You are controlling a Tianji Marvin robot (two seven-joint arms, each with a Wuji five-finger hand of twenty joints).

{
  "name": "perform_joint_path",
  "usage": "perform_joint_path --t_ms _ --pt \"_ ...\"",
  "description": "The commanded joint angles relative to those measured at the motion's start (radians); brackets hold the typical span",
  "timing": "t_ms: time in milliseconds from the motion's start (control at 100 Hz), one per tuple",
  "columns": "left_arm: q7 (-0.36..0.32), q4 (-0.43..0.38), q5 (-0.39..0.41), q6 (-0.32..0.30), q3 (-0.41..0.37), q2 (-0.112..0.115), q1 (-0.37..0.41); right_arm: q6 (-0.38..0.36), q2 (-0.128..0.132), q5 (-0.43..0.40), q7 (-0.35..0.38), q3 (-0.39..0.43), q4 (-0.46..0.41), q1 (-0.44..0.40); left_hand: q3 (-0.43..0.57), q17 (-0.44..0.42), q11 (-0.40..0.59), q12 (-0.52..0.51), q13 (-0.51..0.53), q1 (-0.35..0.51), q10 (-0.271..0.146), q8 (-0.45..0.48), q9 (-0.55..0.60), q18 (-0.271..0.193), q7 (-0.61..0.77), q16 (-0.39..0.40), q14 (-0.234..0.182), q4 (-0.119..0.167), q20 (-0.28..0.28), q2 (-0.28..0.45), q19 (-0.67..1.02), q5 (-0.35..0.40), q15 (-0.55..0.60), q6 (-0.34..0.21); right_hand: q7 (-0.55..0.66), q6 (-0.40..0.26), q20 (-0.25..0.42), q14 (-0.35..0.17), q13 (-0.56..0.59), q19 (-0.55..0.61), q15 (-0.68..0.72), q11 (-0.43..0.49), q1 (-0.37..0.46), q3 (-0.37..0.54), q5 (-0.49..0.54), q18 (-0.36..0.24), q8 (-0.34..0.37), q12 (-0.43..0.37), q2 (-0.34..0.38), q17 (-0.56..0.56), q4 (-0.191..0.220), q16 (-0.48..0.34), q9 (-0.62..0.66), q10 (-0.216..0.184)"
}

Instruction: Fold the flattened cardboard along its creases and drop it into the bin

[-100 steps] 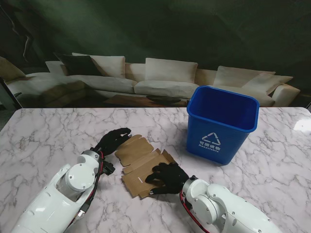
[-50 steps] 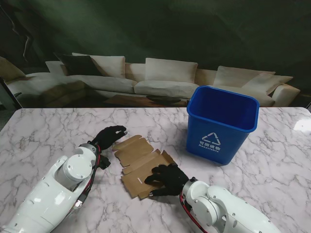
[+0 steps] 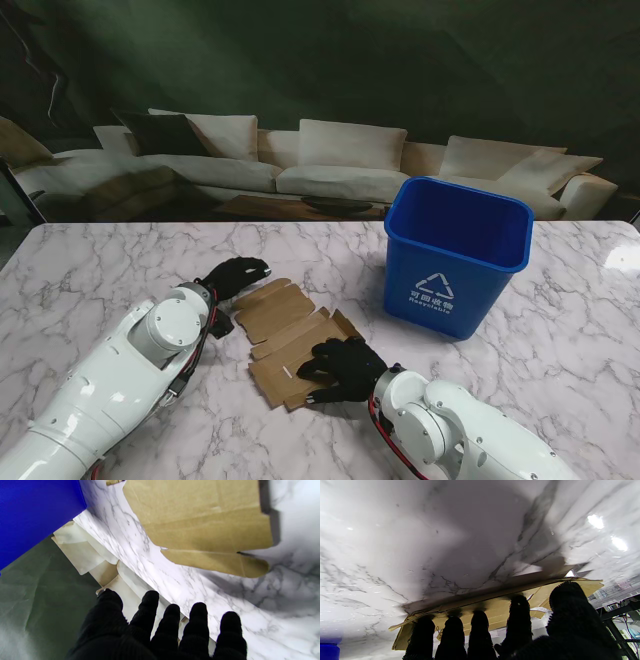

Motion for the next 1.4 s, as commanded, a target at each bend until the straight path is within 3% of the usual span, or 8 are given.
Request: perform_joint_path --t_ms 0,260,470,660,950,1100,1150,1390 --pt "-0.022 0.02 0.004 -0.002 0.013 -0.004 -0.011 0.011 0.005 -0.001 0.02 -0.012 0.042 -0.017 -0.008 0.008 -0.016 -0.017 -0.026 -0.027 -0.01 -0.012 -0.035 -0.031 -0.004 -0.016 -0.027 0.007 0.005 0.038 -0.042 -0.003 -0.021 -0.032 0.111 0.162 0.018 -0.004 0.011 0.053 -0.028 0.042 -0.021 -0.029 0.058 0.033 0.024 0.012 0.041 0.018 0.017 -0.005 0.021 0.038" --pt "-0.048 0.076 0.003 0.006 0.055 -0.005 -0.048 0.015 0.004 0.004 0.017 -0.017 0.048 -0.01 -0.01 -0.02 -0.032 -0.042 -0.078 -0.046 -0.003 -0.015 -0.101 -0.064 -0.009 -0.035 -0.035 0.005 0.0 0.037 -0.065 -0.015 -0.04 -0.036 0.106 0.171 0.013 -0.005 0.011 0.047 -0.028 0.039 -0.024 -0.026 0.056 0.031 0.023 0.011 0.04 0.017 0.018 -0.005 0.023 0.045" --pt "-0.091 0.093 0.003 0.026 0.078 0.002 -0.066 0.023 0.002 0.01 0.014 -0.025 0.053 -0.005 -0.01 -0.005 -0.045 -0.111 -0.105 -0.054 0.029 -0.025 -0.149 -0.125 -0.018 -0.104 -0.02 0.003 -0.064 0.038 -0.108 -0.023 -0.06 -0.03 0.103 0.176 0.01 -0.004 0.011 0.043 -0.028 0.04 -0.024 -0.022 0.057 0.031 0.024 0.011 0.039 0.018 0.018 -0.005 0.024 0.052" --pt "-0.145 0.091 -0.021 0.066 0.096 0.009 -0.073 0.029 0.001 0.014 0.011 -0.027 0.056 -0.002 -0.01 0.056 -0.038 -0.098 -0.01 -0.061 0.023 -0.041 -0.158 -0.068 -0.053 -0.055 0.049 0.004 -0.04 0.047 -0.043 -0.115 0.023 -0.026 0.103 0.182 0.008 0.0 0.012 0.041 -0.028 0.043 -0.024 -0.02 0.058 0.033 0.026 0.013 0.038 0.018 0.018 -0.005 0.025 0.059" --pt "-0.217 0.074 -0.072 0.096 0.116 0.017 -0.075 0.035 -0.001 0.014 0.005 -0.029 0.06 0.0 -0.009 0.061 -0.036 -0.081 0.122 -0.064 0.022 -0.059 -0.163 -0.024 -0.065 0.114 0.097 0.004 0.108 0.052 0.301 -0.155 0.135 -0.019 0.1 0.188 0.008 0.002 0.012 0.042 -0.028 0.046 -0.025 -0.017 0.057 0.035 0.028 0.014 0.037 0.018 0.018 -0.005 0.023 0.063" --pt "-0.267 0.052 -0.107 0.11 0.126 0.025 -0.076 0.04 -0.002 0.02 0.003 -0.04 0.068 0.008 -0.009 0.056 -0.032 -0.078 0.16 -0.067 0.03 -0.064 -0.148 -0.011 -0.068 0.149 0.113 0.004 0.107 0.053 0.432 -0.161 0.167 -0.017 0.098 0.191 0.007 0.002 0.012 0.041 -0.028 0.047 -0.026 -0.016 0.054 0.034 0.029 0.015 0.037 0.018 0.018 -0.005 0.022 0.065" --pt "-0.275 0.048 -0.113 0.109 0.13 0.026 -0.075 0.041 -0.003 0.023 0.002 -0.043 0.071 0.009 -0.009 0.049 -0.032 -0.076 0.164 -0.067 0.032 -0.067 -0.143 -0.01 -0.066 0.159 0.113 0.004 0.063 0.053 0.48 -0.16 0.169 -0.019 0.098 0.192 0.007 0.001 0.012 0.041 -0.028 0.047 -0.026 -0.015 0.054 0.034 0.029 0.015 0.037 0.018 0.018 -0.005 0.021 0.066" --pt "-0.316 0.022 -0.171 0.132 0.131 0.03 -0.06 0.049 -0.004 0.029 0.0 -0.051 0.078 0.014 -0.009 0.054 -0.031 -0.076 0.175 -0.07 0.032 -0.07 -0.137 -0.001 -0.069 0.171 0.123 0.004 0.077 0.054 0.531 -0.163 0.19 -0.018 0.095 0.195 0.006 0.003 0.011 0.037 -0.028 0.047 -0.027 -0.013 0.052 0.035 0.031 0.014 0.037 0.017 0.018 -0.005 0.02 0.069"
